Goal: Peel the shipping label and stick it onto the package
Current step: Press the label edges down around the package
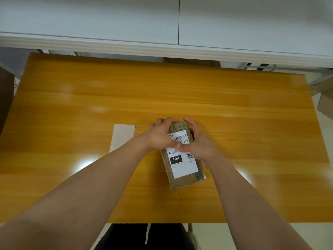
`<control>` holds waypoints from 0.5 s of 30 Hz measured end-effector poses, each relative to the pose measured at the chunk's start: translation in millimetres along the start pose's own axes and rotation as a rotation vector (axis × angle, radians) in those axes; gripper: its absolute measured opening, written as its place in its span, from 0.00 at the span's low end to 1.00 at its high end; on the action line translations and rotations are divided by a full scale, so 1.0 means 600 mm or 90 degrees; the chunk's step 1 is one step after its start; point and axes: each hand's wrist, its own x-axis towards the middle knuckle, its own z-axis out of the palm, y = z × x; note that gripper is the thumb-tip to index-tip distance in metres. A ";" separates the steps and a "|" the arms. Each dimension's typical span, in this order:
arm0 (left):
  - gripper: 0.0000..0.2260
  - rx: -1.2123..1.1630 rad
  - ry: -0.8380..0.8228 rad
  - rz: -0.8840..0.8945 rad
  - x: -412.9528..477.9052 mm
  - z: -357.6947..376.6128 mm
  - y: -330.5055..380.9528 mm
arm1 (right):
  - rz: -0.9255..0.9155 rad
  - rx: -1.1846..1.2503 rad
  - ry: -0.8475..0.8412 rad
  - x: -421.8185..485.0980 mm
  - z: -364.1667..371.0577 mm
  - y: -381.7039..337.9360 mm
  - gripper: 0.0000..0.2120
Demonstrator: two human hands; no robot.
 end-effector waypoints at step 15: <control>0.45 0.014 0.076 -0.008 -0.004 0.018 0.001 | 0.062 0.109 0.161 0.030 0.012 -0.027 0.12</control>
